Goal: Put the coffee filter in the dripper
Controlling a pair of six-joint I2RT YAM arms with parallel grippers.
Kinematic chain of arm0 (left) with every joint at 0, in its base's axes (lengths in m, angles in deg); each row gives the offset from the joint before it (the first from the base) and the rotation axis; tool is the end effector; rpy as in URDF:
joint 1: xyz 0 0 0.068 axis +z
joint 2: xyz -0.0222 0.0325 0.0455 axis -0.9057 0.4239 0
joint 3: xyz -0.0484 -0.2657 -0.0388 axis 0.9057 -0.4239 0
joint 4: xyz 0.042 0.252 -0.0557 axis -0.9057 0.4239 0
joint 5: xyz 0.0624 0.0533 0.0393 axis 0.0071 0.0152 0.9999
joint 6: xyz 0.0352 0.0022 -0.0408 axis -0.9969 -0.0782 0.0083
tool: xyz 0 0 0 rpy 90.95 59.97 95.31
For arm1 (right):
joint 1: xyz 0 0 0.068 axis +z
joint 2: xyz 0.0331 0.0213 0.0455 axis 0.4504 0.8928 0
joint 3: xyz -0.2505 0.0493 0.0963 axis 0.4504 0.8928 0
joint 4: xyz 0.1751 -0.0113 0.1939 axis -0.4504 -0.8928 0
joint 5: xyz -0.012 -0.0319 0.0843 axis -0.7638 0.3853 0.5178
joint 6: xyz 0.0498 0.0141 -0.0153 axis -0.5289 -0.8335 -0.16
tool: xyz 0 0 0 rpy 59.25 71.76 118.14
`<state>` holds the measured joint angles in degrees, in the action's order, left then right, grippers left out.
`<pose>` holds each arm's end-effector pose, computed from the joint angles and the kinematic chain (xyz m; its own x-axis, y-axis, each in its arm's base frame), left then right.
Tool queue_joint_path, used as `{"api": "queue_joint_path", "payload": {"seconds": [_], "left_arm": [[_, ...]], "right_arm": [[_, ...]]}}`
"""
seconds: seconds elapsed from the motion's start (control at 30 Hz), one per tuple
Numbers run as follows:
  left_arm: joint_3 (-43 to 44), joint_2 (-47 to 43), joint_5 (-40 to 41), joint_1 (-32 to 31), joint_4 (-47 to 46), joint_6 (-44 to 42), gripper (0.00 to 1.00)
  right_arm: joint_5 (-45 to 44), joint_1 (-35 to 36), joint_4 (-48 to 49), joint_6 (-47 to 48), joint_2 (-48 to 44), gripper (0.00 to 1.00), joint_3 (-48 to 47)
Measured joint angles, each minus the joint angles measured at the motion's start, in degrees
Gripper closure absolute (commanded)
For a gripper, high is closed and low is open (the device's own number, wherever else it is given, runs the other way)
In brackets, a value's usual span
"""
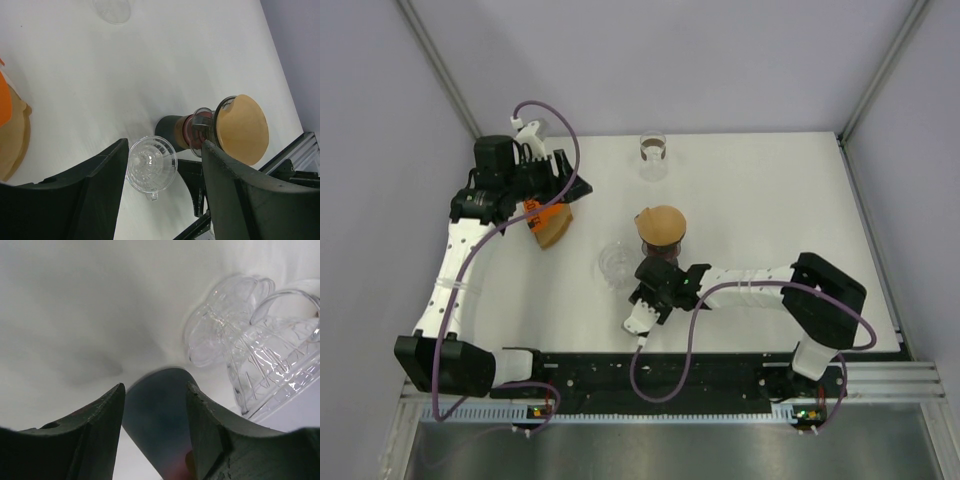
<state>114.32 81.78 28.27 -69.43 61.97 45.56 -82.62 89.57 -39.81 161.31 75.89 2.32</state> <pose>0.2692 -0.0403 0.3991 -0.6209 -0.1664 -0.7660 0.3792 0.7915 -0.4793 0.1538 0.2946 0.1629 0.8533 -0.5209 0.0252 -0.4359 -0.7389 -0.5138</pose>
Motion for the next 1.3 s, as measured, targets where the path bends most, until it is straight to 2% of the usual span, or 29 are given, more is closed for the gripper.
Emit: {"api": "queue_joint_path", "payload": {"seconds": [0.7,1.03,1.3], "left_arm": [[0.00,0.33,-0.61,0.37,0.00,0.15,0.35],[0.00,0.33,-0.66,0.37,0.00,0.15,0.34],[0.00,0.33,-0.68,0.37,0.00,0.15,0.35]], "right_arm": [[-7.15,-8.15,3.63,-1.27,1.64,0.48,1.92],[-9.51,-17.64,5.60,-3.02,-2.49,0.48,7.69],[-9.66,-23.37,7.96,-3.21,-3.06,0.48,8.68]]}}
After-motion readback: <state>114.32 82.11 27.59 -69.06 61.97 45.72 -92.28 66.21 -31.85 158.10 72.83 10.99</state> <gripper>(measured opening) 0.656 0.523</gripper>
